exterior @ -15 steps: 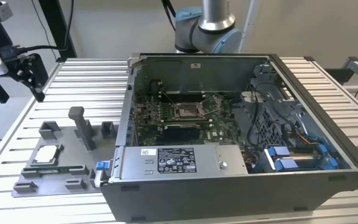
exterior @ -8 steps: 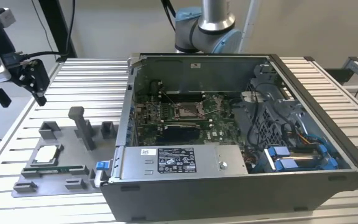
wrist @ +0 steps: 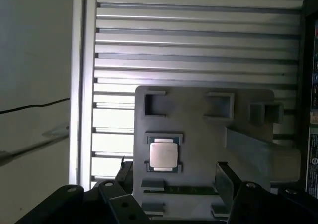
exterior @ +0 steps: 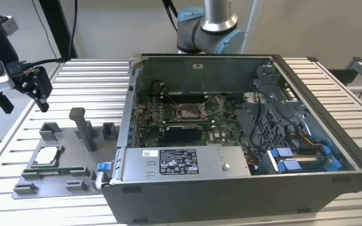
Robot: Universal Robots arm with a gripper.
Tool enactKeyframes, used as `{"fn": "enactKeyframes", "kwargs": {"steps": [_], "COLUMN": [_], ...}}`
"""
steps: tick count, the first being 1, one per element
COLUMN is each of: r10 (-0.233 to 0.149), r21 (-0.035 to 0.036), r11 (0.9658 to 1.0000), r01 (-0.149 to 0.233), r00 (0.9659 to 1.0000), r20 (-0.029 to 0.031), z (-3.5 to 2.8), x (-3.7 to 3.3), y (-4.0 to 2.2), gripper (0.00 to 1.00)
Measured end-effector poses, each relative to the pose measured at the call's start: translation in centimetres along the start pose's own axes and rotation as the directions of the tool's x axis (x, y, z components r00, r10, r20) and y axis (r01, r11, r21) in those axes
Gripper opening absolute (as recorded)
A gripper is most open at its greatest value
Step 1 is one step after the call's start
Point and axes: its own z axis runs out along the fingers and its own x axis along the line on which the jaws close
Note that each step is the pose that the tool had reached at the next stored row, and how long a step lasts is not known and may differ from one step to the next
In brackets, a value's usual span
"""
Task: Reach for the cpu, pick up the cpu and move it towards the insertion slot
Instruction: 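Pick up the cpu and move it towards the insertion slot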
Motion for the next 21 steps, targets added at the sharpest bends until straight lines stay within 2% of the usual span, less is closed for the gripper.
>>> {"fn": "enactKeyframes", "kwargs": {"steps": [12,21], "r10": [0.000,0.000], "r21": [0.0000,-0.0001], "r11": [1.0000,1.0000], "r01": [0.000,0.000], "r00": [1.0000,1.0000], "r20": [0.0001,0.0001], "z": [1.91,3.39], "x": [0.22,0.35], "y": [-0.24,-0.92], "gripper": [1.00,1.00]}}
